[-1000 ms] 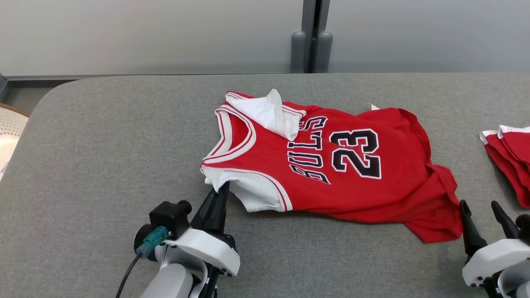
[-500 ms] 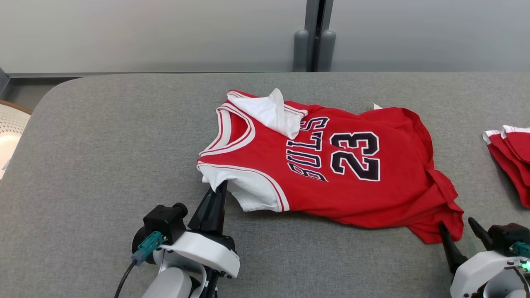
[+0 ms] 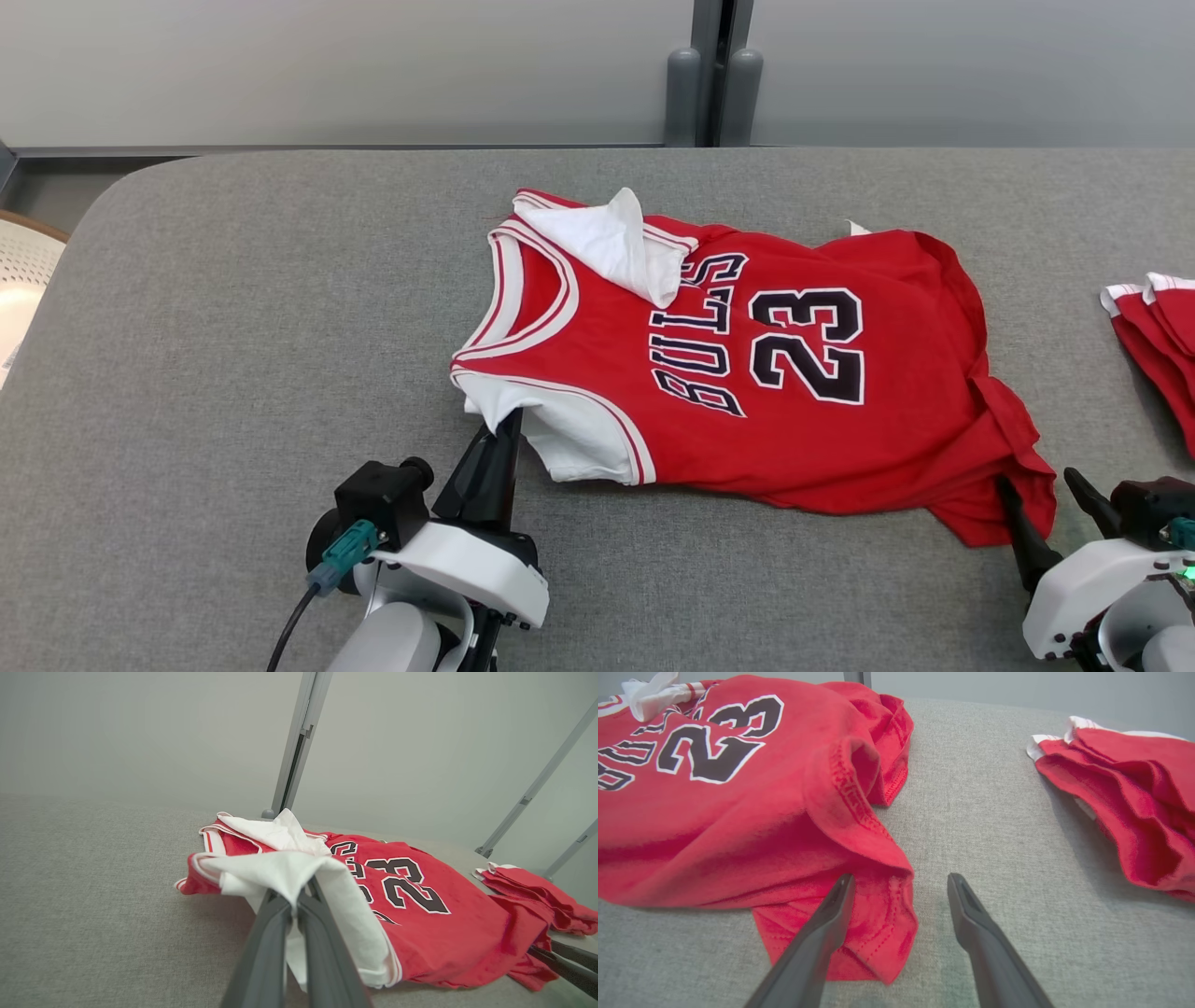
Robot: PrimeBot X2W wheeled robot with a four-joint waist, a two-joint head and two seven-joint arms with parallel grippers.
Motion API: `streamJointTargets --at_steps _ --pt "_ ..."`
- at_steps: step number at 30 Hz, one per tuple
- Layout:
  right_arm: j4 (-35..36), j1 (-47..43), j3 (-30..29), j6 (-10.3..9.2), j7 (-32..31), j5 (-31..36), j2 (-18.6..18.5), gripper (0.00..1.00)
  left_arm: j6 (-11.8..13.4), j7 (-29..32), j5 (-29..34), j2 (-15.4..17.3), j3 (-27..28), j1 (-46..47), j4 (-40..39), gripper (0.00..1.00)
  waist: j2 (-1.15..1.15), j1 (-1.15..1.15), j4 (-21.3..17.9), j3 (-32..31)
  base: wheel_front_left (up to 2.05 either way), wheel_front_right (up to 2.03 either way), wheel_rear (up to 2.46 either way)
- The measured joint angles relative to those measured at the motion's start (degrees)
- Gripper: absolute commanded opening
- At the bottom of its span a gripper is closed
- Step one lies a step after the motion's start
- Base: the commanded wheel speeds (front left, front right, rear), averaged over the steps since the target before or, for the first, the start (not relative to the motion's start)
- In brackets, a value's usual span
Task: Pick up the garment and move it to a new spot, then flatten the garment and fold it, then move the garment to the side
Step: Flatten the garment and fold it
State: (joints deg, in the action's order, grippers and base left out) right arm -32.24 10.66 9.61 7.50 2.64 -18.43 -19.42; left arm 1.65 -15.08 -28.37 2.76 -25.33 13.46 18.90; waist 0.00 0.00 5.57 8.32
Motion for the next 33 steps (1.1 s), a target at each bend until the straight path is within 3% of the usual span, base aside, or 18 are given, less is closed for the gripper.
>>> streamJointTargets --at_steps 3,4,5,6,15,22,26,29,33 --pt "-0.7 0.7 0.6 0.0 0.1 -0.7 -0.2 1.0 0.2 0.0 0.0 0.0 -0.3 0.2 0.1 0.0 0.0 0.0 0.3 0.3 0.0 0.0 0.0" --pt "-1.0 1.1 0.8 0.0 0.1 -0.8 -0.4 0.77 0.2 0.0 -0.1 0.0 -0.3 0.3 0.1 0.0 0.0 0.0 0.3 0.4 0.0 0.0 0.0" --pt "-1.1 1.5 1.1 0.0 0.1 -1.4 -0.6 0.22 0.4 0.0 -0.1 0.0 -0.4 0.4 0.1 0.0 0.0 0.0 0.4 0.5 0.0 0.0 0.0" --pt "-1.2 1.8 1.5 0.0 0.1 -2.1 -0.7 0.0 0.4 0.0 -0.1 0.0 -0.4 0.5 0.1 0.0 0.0 0.0 0.5 0.6 0.0 0.0 0.0" --pt "3.0 1.8 6.6 0.0 -2.2 -11.3 -3.7 0.0 0.0 0.0 -0.5 0.0 0.6 0.9 1.2 0.0 0.0 0.0 0.4 -0.8 0.0 0.0 0.0" --pt "20.4 1.1 9.5 0.0 -8.6 -30.0 -8.6 0.0 -0.9 0.1 -11.7 0.0 5.7 2.4 -1.2 0.0 0.0 0.0 -0.7 -3.5 0.0 0.0 0.0" --pt "28.8 1.3 8.0 -0.01 -12.8 -41.3 -10.4 0.0 -1.1 3.7 -15.7 0.3 8.1 5.9 -4.5 0.0 0.0 0.0 -1.3 -5.4 0.0 0.0 0.0" --pt "33.3 2.6 6.0 -0.01 -14.4 -47.7 -10.9 0.0 0.1 8.3 -18.9 1.2 10.3 9.1 -8.3 0.0 0.0 0.0 -1.4 -7.1 0.0 0.0 0.0" --pt "36.5 6.2 2.9 -0.01 -14.2 -52.4 -9.7 0.0 3.8 15.4 -23.3 2.0 13.3 13.2 -13.8 0.0 0.0 0.0 -1.8 -9.4 0.0 0.0 0.0"
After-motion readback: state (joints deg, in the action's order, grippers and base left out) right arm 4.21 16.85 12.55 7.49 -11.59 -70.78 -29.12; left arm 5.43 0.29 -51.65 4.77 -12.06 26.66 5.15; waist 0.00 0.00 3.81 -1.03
